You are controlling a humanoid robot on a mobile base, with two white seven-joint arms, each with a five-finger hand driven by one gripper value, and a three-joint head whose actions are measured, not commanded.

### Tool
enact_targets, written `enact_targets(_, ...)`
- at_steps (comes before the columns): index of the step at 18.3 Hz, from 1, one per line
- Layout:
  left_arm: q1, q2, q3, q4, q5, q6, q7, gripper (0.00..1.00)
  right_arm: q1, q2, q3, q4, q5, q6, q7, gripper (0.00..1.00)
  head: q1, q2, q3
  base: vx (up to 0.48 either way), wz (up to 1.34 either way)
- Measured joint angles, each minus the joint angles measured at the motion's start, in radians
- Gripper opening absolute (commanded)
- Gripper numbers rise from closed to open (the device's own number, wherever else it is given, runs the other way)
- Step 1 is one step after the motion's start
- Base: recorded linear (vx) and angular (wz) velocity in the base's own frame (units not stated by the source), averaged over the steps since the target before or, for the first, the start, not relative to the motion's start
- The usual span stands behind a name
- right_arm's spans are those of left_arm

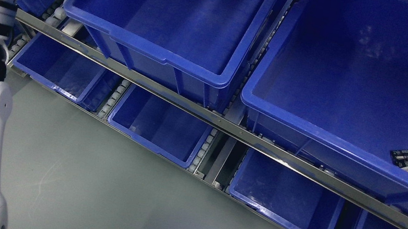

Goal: Move yellow foam block to right shelf middle
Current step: 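Extend the left hand over a middle-shelf blue bin and release the cube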

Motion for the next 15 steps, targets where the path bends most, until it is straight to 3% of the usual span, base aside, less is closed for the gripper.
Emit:
enact_targets(4,-0.117,-0.042,-0.026,0.098,0.001,0.062,-0.007,0.09,0.000,0.000,0.000,0.000,0.000,0.000,0.000,1.00,0.0000,0.000,0.000,0.032,-0.16)
enact_targets(11,-0.209,-0.125,-0.054,0.206,-0.005,0.216,-0.006,0.10,0.000,0.000,0.000,0.000,0.000,0.000,0.000,1.00,0.0000,0.000,0.000,0.030,-0.12)
enact_targets(14,-0.231,-0.158,-0.061,0.237,-0.006,0.298,-0.001,0.23,0.000,0.000,0.000,0.000,0.000,0.000,0.000,1.00,0.0000,0.000,0.000,0.014,-0.04)
enact_targets(15,-0.237,-0.168,-0.063,0.247,-0.007,0.315,0.001,0.37,0.000,0.000,0.000,0.000,0.000,0.000,0.000,1.00,0.0000,0.000,0.000,0.000,0.00)
